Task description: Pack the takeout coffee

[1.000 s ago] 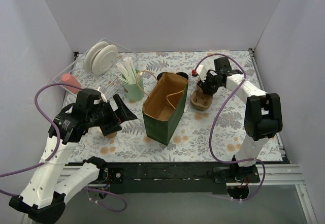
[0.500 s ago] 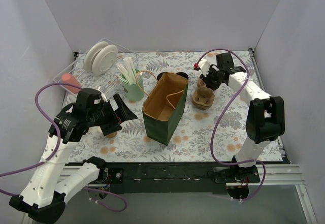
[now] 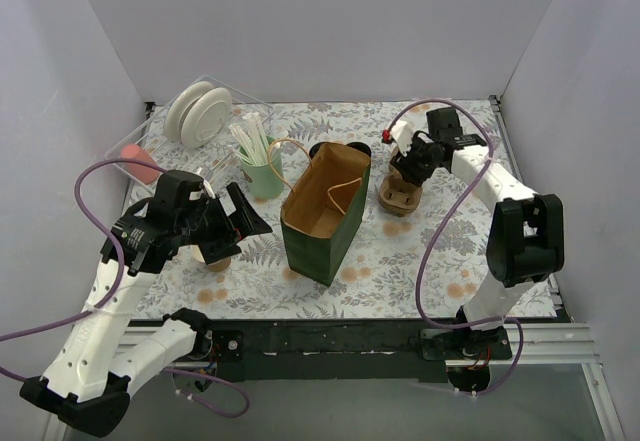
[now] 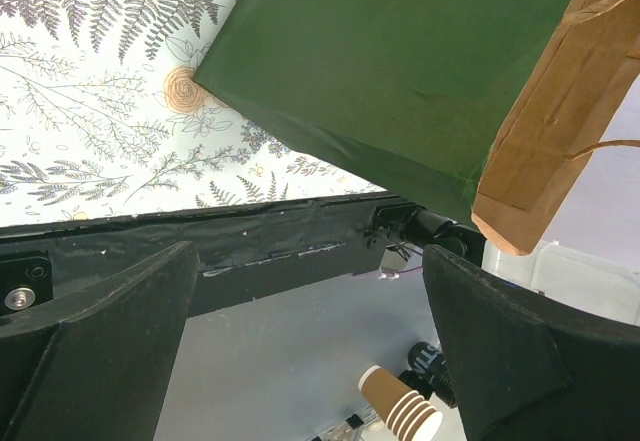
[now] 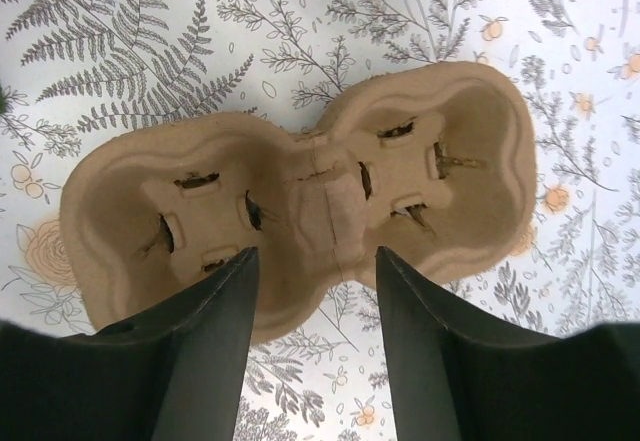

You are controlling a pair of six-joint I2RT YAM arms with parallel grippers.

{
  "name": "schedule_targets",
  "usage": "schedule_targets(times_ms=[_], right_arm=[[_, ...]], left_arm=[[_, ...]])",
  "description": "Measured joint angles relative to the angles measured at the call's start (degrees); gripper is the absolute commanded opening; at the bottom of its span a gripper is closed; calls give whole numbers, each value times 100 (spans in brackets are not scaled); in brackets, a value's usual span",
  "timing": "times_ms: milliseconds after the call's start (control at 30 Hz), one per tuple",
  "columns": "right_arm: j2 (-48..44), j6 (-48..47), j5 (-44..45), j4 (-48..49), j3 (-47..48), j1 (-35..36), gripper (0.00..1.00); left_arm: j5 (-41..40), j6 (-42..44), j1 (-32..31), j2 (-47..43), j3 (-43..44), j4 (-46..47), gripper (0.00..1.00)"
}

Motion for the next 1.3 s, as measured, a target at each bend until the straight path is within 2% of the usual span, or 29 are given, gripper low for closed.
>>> schedule_targets(times_ms=[233,433,567,733,833,1100,1300], right_arm=[[645,-98,-168,-138,205,0,62],[809,-98,-162,-131,323,0,61],[879,-101,-129,-98,352,0,56],[898,-98,-72,2,358,0,38],[898,-96,-17,9,382,0,34],[898,-72,133,-50,472,0,31],[896,70,334,-151,831,0,33]], left_arm=[[0,-13,0,-13,0,-7,95],[0,-17,0,-13,0,-7,95],[0,-20,0,-24,-2,-7,95],[-2,-20,0,-39,-4,-7,95],[-4,-20,0,-39,-4,-7,95],[-4,-7,0,-20,-4,-4,95],[-4,-2,0,-17,-7,0,95]])
